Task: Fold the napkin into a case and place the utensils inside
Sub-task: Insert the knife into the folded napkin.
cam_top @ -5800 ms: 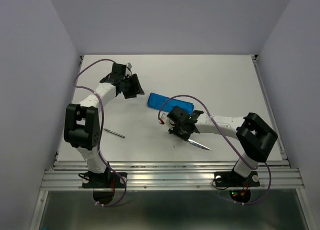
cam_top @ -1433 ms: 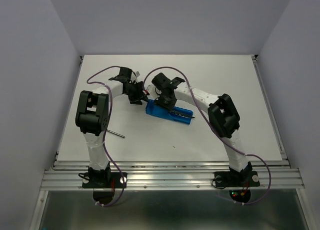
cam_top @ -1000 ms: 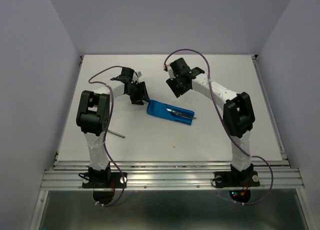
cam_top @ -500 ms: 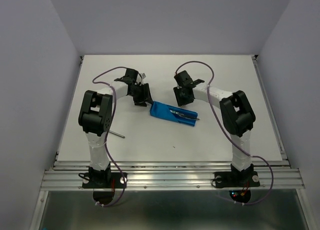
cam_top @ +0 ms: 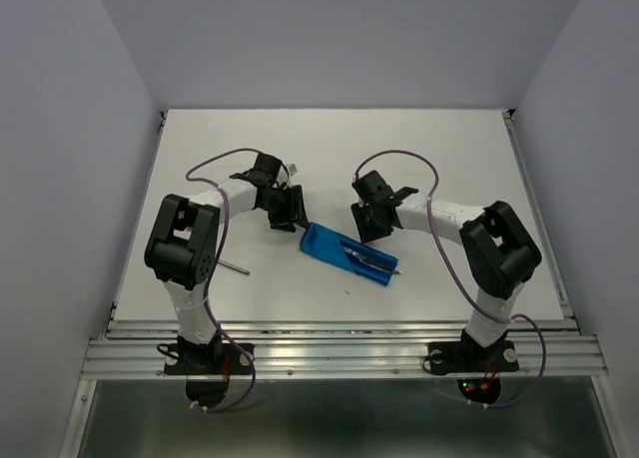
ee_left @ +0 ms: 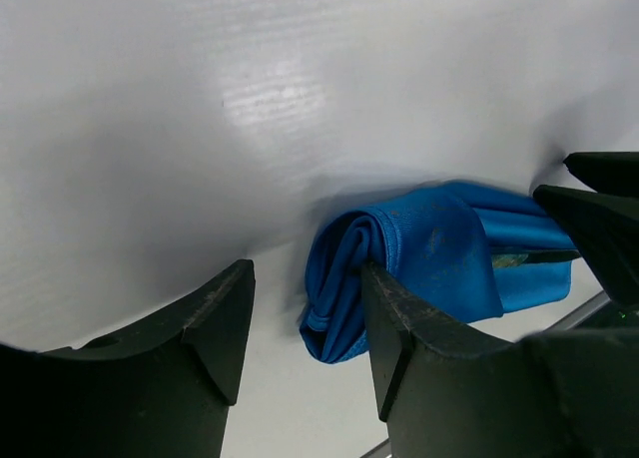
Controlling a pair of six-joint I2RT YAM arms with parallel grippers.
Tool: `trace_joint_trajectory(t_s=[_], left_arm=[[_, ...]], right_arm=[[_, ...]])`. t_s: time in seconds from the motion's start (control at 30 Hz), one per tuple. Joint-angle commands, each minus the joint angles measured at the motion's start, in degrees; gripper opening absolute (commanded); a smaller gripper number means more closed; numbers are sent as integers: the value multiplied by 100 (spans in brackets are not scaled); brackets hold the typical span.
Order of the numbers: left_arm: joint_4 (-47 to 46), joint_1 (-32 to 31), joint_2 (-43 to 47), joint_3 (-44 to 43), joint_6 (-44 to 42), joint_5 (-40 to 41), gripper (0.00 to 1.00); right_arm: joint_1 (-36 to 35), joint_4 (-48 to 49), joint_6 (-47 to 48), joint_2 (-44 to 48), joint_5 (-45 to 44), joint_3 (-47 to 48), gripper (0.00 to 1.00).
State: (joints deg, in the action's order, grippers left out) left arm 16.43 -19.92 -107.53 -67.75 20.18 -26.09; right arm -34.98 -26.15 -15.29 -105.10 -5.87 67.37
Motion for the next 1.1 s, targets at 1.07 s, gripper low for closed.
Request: trace_joint_trajectory(t_s=[1.07], left_arm=[[-69, -47, 584, 367, 170, 165, 57]], right_arm=[[-1723, -910, 1458, 667, -995, -189, 40]])
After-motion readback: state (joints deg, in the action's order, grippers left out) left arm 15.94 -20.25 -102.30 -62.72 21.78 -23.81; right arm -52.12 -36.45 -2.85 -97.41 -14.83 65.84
